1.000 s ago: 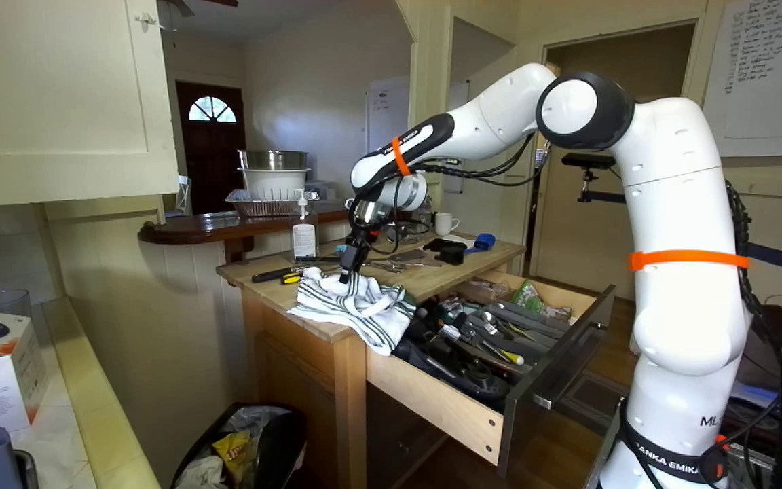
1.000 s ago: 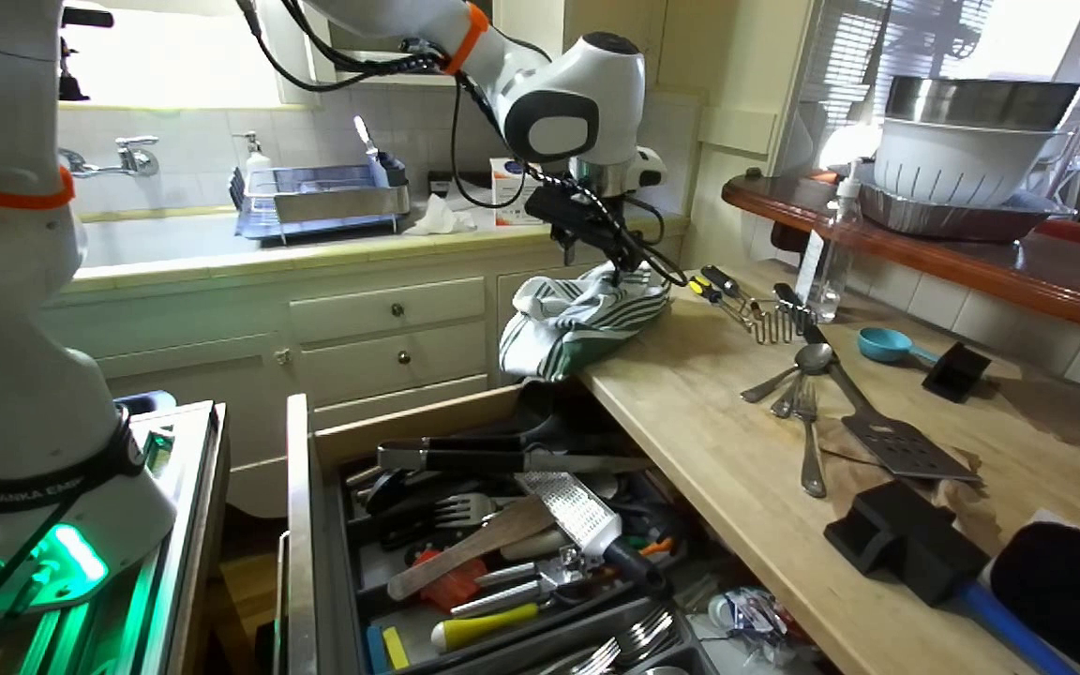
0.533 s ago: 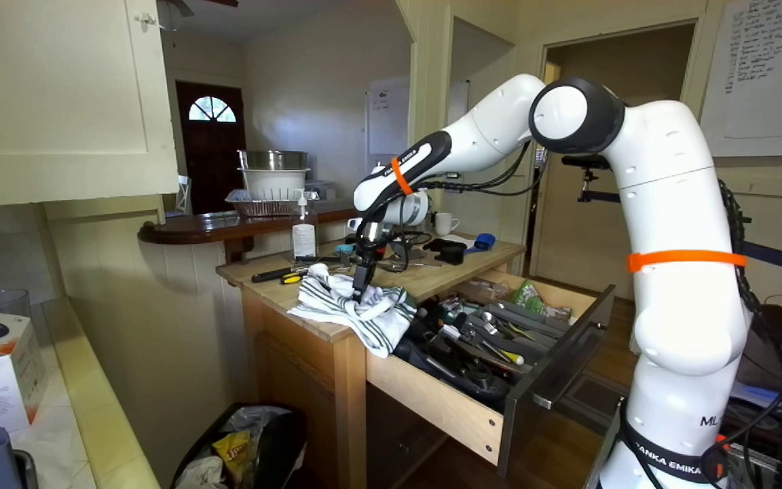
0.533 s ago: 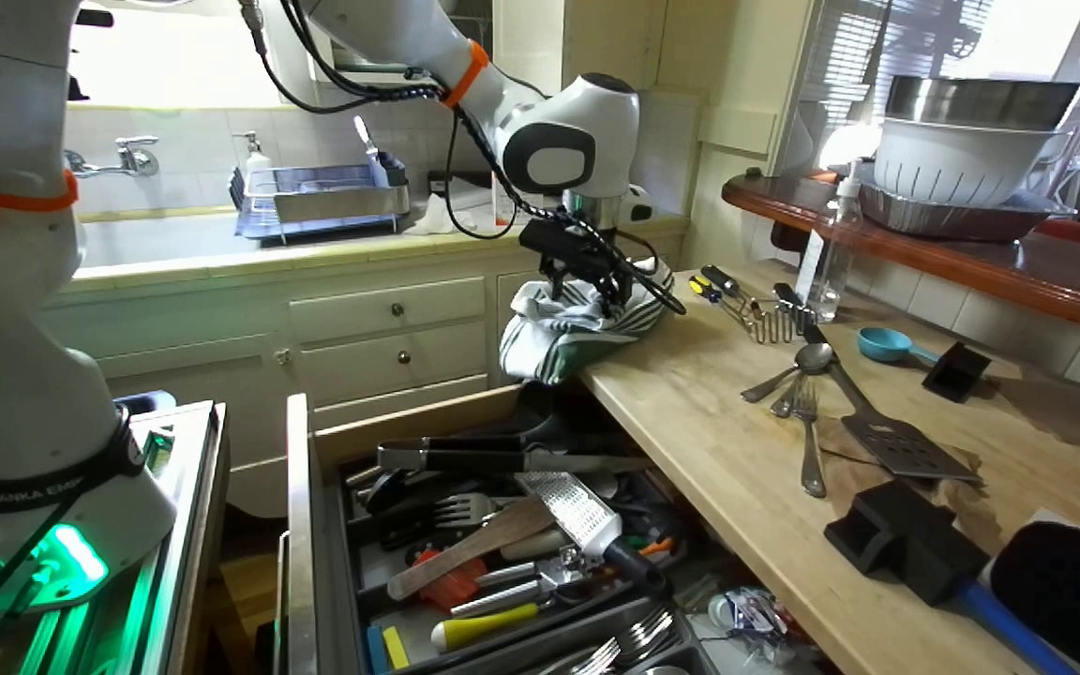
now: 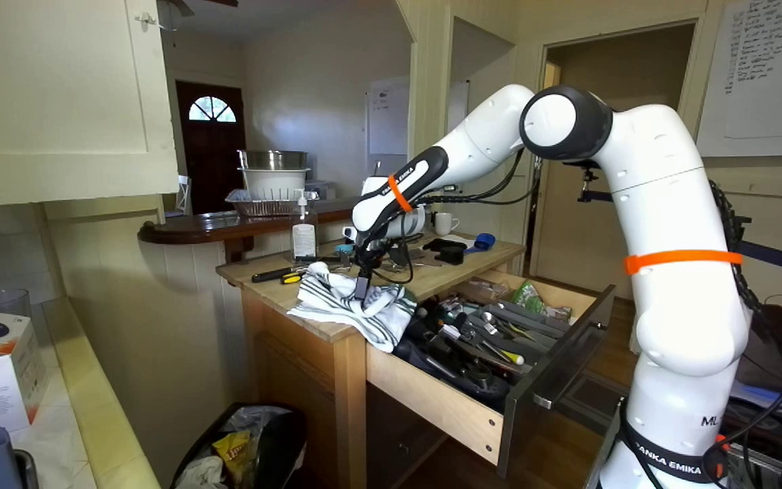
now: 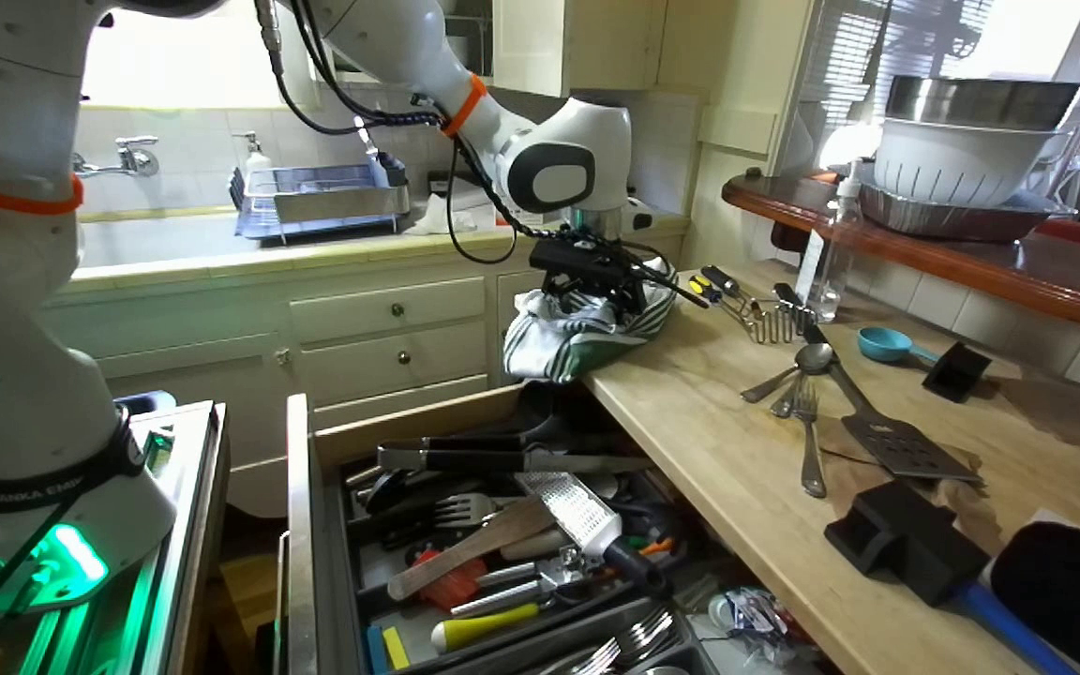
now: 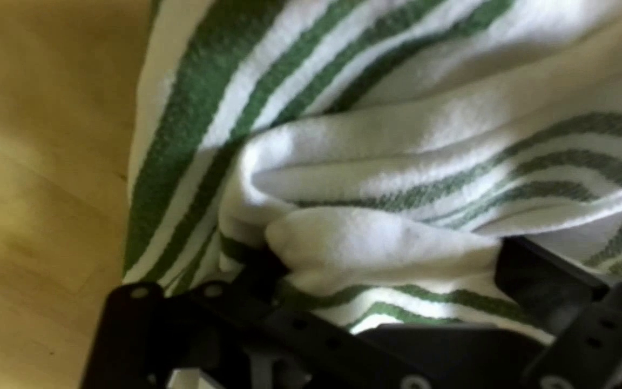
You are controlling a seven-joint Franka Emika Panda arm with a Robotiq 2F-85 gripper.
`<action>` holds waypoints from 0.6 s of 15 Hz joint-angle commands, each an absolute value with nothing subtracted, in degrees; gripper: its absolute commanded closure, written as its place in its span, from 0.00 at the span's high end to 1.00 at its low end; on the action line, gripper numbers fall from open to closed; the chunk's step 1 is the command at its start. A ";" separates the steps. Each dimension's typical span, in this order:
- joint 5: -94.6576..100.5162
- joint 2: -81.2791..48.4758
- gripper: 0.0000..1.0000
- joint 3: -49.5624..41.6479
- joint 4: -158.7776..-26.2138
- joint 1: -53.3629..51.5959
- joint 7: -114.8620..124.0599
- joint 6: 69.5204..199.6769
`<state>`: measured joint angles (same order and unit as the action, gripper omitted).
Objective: Fold the tea towel and move it to the right
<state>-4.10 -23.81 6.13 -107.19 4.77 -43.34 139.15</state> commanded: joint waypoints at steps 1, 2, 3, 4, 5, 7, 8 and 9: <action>0.30 -27.75 1.00 3.34 -104.26 4.43 -39.77 145.64; 0.01 -28.49 1.00 3.13 -102.99 5.04 -39.09 146.61; -0.10 -29.27 1.00 2.80 -101.95 5.47 -38.47 147.84; 0.13 -30.02 1.00 2.15 -100.72 5.68 -37.34 148.52; 0.10 -30.81 1.00 1.78 -99.69 6.00 -36.52 149.22; 0.39 -32.41 1.00 0.91 -97.70 6.57 -34.68 150.39; 0.37 -33.00 1.00 0.63 -96.84 6.97 -33.92 150.89; 1.23 -33.64 1.00 -0.27 -96.06 6.89 -32.56 151.77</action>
